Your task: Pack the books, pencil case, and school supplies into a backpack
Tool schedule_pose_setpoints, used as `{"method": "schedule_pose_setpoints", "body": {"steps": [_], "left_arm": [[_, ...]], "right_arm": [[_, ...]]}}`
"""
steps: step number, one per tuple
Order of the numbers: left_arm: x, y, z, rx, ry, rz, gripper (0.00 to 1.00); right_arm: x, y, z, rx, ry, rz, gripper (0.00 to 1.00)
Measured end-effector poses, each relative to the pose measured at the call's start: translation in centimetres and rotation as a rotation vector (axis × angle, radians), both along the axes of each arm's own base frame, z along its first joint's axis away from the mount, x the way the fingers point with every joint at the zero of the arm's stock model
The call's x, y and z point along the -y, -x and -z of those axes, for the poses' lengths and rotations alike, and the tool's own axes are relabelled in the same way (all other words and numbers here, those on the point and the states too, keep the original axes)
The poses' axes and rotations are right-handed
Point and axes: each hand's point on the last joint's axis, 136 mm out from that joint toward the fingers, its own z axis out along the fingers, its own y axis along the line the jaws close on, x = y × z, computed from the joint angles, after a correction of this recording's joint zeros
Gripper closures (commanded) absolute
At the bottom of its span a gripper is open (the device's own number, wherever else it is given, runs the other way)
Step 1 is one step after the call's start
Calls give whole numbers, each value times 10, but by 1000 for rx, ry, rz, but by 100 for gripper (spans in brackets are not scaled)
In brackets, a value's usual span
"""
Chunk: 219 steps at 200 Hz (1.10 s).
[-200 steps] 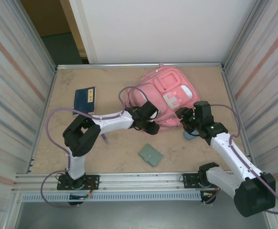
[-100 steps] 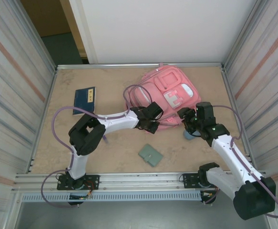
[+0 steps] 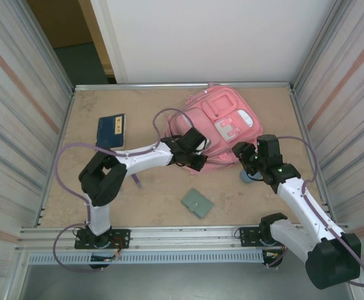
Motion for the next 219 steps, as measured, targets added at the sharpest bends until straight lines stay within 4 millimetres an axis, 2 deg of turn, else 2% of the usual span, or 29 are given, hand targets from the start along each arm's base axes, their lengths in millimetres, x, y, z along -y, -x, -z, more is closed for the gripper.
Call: {"method": "schedule_pose_setpoints", "body": {"steps": [20,38,66,106,125,142,177,196,219], "left_arm": [[-5,1,-16,-27,74,-14,100],[-9,-1,-21,-46,98,-28,100],[-15,6,-10,-80,87,-26,100],[-23,18,8,-141,76,-58,100],[-24,19,11,-162,94,-75,100],[-23,18,10,-177,116,-84,100],[-20,17,9,-187,151,-86,100],[-20,16,8,-186,160,-87,78],[-19,16,8,-191,168,-91,70]], "right_arm": [[-6,-1,13,-4,78,-96,45],[-15,-1,28,-39,123,-180,44],[-42,-2,43,-86,177,-333,44],[-91,-12,57,-120,235,-521,45],[-102,-11,68,-178,223,-493,46],[-102,-10,76,-241,182,-403,46],[-104,-11,77,-288,112,-276,47],[-104,-11,77,-299,103,-251,48],[-99,-14,77,-305,93,-227,48]]}}
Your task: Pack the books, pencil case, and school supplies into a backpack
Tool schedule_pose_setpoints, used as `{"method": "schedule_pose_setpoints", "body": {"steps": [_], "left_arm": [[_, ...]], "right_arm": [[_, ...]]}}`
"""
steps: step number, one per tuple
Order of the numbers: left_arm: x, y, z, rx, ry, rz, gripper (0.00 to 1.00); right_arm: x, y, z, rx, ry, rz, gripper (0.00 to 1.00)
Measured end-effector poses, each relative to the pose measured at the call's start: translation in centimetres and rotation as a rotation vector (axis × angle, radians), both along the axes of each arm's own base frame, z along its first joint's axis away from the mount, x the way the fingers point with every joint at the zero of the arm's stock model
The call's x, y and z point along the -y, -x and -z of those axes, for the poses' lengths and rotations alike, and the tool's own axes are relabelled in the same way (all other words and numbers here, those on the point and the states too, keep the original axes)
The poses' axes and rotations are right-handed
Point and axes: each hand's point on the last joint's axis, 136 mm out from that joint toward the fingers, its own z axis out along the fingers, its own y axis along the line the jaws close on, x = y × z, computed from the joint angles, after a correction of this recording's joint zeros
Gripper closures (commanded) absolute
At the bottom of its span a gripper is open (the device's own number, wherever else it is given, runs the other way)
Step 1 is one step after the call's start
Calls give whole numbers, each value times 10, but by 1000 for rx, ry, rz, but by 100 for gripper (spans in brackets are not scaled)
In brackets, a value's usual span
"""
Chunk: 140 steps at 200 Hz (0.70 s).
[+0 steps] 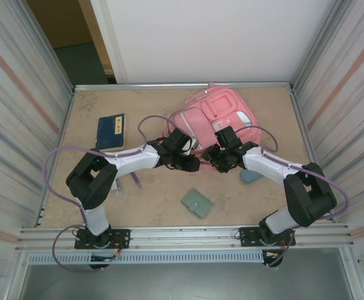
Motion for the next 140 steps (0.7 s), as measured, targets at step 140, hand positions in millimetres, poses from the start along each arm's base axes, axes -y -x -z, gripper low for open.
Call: {"method": "schedule_pose_setpoints", "body": {"steps": [140], "left_arm": [[9,-13,14,30,-63,-10,59]], "right_arm": [[23,-5,-18,56,-28,57,49]]}}
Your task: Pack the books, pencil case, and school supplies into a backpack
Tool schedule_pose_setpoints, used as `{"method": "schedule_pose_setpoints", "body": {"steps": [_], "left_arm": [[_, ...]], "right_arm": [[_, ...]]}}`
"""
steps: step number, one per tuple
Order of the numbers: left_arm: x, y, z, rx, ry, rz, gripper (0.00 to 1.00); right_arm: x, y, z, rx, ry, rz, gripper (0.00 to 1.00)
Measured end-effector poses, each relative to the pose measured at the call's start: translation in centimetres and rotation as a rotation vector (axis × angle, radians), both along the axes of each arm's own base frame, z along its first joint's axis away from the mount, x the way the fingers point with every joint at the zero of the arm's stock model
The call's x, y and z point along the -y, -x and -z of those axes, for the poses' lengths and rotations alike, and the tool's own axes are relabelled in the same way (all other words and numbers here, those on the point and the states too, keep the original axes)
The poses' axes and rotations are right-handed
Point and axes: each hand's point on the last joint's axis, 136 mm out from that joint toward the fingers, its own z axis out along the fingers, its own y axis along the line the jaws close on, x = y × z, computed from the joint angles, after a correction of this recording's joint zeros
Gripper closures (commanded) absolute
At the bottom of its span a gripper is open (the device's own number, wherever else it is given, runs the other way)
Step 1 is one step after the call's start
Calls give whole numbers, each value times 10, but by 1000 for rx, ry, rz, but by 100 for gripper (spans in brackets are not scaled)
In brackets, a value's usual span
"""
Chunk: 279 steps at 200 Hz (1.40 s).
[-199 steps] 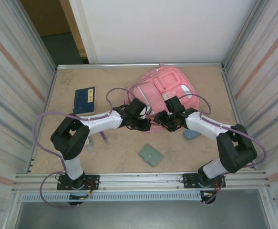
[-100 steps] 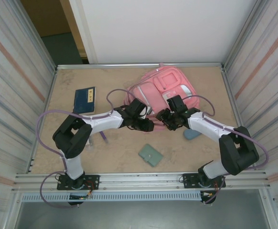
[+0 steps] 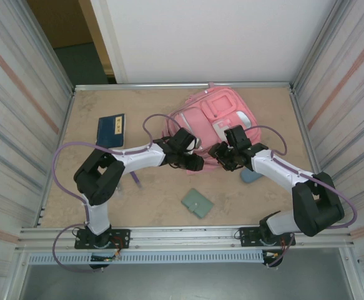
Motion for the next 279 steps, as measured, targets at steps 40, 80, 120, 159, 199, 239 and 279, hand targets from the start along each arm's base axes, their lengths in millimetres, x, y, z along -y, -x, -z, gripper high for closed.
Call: {"method": "schedule_pose_setpoints", "body": {"steps": [40,80,120,159,199,239,279], "left_arm": [[9,-1,6,5,-22,14,65],[9,-3,10,29,-54,-2,79],[4,-9,15,49,-89,-26,96],[12,-8,12,68,-38,5,100],[12,-3,0,78,6,26,100],[16,10,-21,110,109,80,100],[20,17,-26,113,156,109,100]], "right_arm": [[1,0,0,5,4,-6,50],[1,-1,0,8,2,-5,50],[1,1,0,10,-2,-7,50],[5,-2,0,21,4,-11,47],[11,5,-1,2,11,6,43],[8,25,-3,-31,24,131,41],[8,20,8,-57,0,263,41]]}}
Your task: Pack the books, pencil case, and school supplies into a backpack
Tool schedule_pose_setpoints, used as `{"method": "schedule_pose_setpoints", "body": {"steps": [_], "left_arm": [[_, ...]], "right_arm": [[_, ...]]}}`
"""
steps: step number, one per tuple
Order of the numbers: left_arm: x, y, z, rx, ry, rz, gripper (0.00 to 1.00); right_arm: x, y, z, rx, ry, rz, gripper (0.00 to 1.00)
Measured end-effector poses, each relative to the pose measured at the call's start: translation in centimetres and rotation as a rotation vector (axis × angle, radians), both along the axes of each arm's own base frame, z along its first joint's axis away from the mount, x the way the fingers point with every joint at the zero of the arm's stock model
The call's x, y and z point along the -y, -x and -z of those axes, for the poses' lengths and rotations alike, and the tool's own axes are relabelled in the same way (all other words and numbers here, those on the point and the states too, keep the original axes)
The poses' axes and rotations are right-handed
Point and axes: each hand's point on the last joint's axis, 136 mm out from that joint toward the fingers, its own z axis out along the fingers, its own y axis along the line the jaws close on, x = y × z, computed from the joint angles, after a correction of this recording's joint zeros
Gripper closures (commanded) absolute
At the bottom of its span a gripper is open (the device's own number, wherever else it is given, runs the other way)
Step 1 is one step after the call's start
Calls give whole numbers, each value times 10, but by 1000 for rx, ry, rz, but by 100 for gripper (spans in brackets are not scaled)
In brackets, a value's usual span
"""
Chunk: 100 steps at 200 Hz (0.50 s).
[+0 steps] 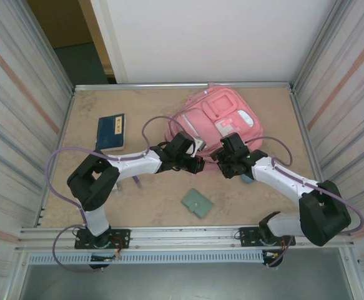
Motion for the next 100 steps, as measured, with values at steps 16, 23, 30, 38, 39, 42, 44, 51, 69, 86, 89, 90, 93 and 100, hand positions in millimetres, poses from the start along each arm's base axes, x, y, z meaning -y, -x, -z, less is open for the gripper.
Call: {"method": "schedule_pose_setpoints", "body": {"steps": [16,23,30,38,39,42,44,51,69,86,89,90,93,100], "left_arm": [[1,1,-1,0,5,4,100],[1,1,-1,1,6,4,100],[1,1,-2,3,6,3,100],[1,0,-4,7,8,0,100],[1,0,-4,7,7,0,100],[0,0,-4,8,8,0,100],[0,0,-5,9,9,-1,100],[0,0,-7,14,10,-4,100],[-7,2,-10,30,11,-15,100],[-20,0,-13,58,3,-48,100],[-22,0,-13,61,2,-53,100],[-23,0,-13,62,3,-54,100],[-26,0,-14,66,3,-61,100],[-32,-2,-15,71,1,-75,100]], "right_arm": [[-2,-6,8,-3,8,27,41],[-3,-8,13,-7,9,35,42],[-5,-11,17,-10,5,41,44],[-7,-13,21,-13,0,49,48],[-8,-14,21,-13,0,48,49],[-8,-14,23,-14,-4,52,52],[-9,-15,23,-15,-6,53,54],[-11,-17,26,-16,-9,52,61],[-16,-21,28,-11,-21,51,79],[-21,-23,25,-2,-37,32,90],[-22,-23,25,-2,-41,31,92],[-22,-23,25,-2,-42,29,92],[-23,-23,24,0,-44,23,94],[-26,-23,22,4,-52,13,95]]}}
